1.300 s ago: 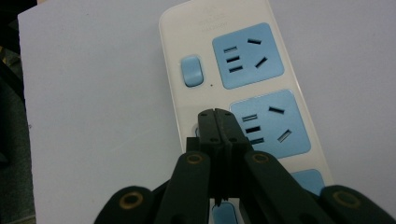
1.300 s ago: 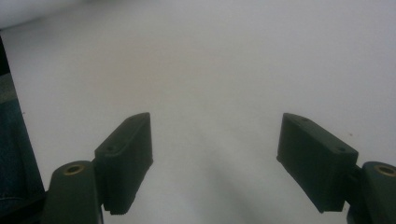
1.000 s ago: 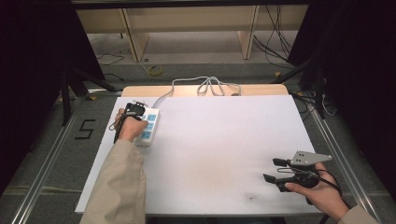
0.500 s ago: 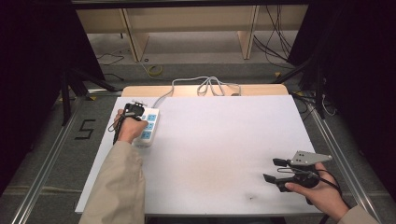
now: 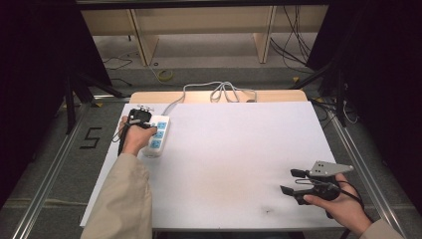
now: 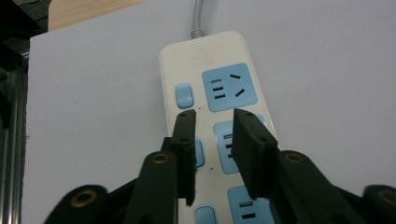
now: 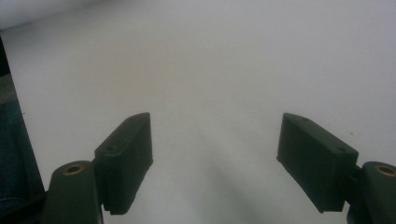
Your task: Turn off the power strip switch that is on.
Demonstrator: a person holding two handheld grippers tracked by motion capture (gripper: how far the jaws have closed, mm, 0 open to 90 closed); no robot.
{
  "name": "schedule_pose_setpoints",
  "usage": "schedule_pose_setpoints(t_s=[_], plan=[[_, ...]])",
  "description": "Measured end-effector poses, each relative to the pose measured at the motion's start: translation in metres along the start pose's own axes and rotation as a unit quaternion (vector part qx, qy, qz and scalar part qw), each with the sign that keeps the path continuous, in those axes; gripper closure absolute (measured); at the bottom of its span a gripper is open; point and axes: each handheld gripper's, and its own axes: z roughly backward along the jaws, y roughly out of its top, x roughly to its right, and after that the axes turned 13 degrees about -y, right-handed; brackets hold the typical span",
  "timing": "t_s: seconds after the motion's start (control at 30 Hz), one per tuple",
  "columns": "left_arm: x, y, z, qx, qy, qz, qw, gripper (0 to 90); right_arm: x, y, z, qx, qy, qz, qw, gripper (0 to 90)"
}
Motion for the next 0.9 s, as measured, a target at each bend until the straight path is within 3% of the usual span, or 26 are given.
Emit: schedule_pose_setpoints(t_s=[0.13, 0.23, 0.37, 0.5, 0.8, 0.9], plan=[[0.003, 0.001, 0.003, 0.024, -0.001, 0.006, 0.9997, 56.7, 0.0, 0.0, 0.0, 0.0, 0.0, 0.0, 1.0, 26.6], [0.006, 0.001, 0.005, 0.029, -0.012, 0.006, 0.9995, 49.1, 0.0, 0.0, 0.0, 0.0, 0.0, 0.0, 1.0, 26.7], [0.011, 0.0, 0.007, 0.028, -0.014, -0.015, 0.9994, 42.8, 0.0, 0.0, 0.0, -0.002, 0.0, 0.001, 1.0, 26.6], [0.015, 0.0, 0.009, 0.024, -0.02, -0.024, 0.9992, 36.3, 0.0, 0.0, 0.0, -0.002, 0.0, 0.002, 1.0, 26.5], [0.027, -0.001, 0.014, 0.032, -0.045, -0.032, 0.998, 32.6, 0.0, 0.0, 0.0, -0.002, 0.001, 0.002, 1.0, 26.5], [0.034, -0.004, 0.015, 0.029, -0.05, -0.05, 0.9971, 30.6, 0.0, 0.0, 0.0, -0.002, 0.001, 0.002, 1.0, 26.5]])
